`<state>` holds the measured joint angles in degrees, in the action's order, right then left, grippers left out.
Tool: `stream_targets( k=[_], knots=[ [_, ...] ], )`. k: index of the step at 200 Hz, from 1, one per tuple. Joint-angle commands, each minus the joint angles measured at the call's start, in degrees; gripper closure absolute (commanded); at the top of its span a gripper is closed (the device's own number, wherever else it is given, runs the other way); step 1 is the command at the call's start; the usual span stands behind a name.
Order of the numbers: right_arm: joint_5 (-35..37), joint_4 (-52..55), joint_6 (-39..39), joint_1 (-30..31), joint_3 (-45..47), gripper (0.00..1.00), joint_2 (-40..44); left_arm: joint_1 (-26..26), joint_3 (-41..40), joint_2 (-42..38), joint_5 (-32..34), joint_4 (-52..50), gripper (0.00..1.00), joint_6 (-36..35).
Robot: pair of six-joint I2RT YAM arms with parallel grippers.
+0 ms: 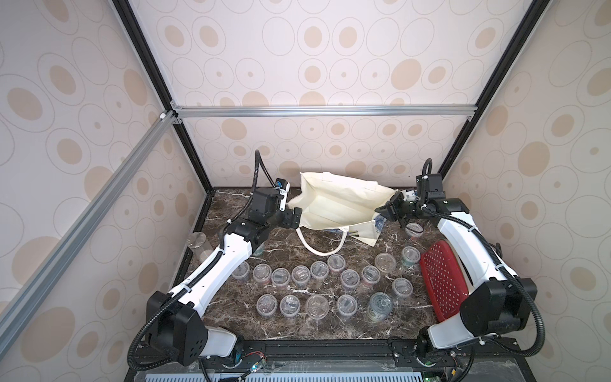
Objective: Take out the seed jars from the canvas bag
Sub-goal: Place the canvas bag at the center of the board.
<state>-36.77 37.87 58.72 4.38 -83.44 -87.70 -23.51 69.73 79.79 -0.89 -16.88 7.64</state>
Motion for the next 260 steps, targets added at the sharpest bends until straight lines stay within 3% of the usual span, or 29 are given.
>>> stream_targets(
  k=[1, 34, 81, 95, 121, 152, 169, 204, 238, 260],
  knots=[
    [-5.4, -2.3, 2.6, -0.8, -0.8, 0.94, -1.9, 0.2, 2.4, 1.4, 5.4, 0.4, 0.02, -2.4],
    [-5.3, -5.2, 4.5, -1.6, -0.8, 0.92, -3.7, 0.2, 8.1, 8.1, 6.7, -5.8, 0.02, 3.1],
    [-4.2, -5.1, 3.4, -1.6, -2.7, 0.77, -5.1, 0.3, 7.8, 10.1, -4.0, 2.3, 0.03, 11.9],
    [-4.0, -4.5, 2.6, -1.7, -3.2, 0.76, -5.2, 0.3, 8.9, 11.6, -3.3, 3.5, 0.18, 15.0],
    [-3.3, -3.0, -1.5, -1.7, -3.6, 0.67, -4.7, 0.3, 13.2, 14.5, -0.7, 2.2, 0.70, 20.5],
    [-0.8, 0.2, -13.4, -1.7, -4.9, 0.45, -2.1, 0.2, 18.3, 14.1, -0.3, -1.5, 0.82, 26.5],
    [0.1, 3.1, -19.9, -1.7, -6.2, 0.36, -1.4, 0.3, 19.5, 12.7, -0.7, -2.6, 1.00, 30.7],
    [1.0, 4.2, -24.2, -1.6, -5.3, 0.33, 0.5, 0.3, 21.8, 11.5, -2.1, -5.8, 1.00, 37.5],
    [1.7, 1.8, -27.4, -1.5, -5.2, 0.33, 2.7, 0.2, 22.4, 10.7, -1.8, -4.8, 1.00, 37.7],
    [2.8, 0.4, -29.4, -1.6, -4.7, 0.32, 4.0, 0.2, 23.7, 12.0, 0.4, -4.7, 0.81, 37.5]
  ],
)
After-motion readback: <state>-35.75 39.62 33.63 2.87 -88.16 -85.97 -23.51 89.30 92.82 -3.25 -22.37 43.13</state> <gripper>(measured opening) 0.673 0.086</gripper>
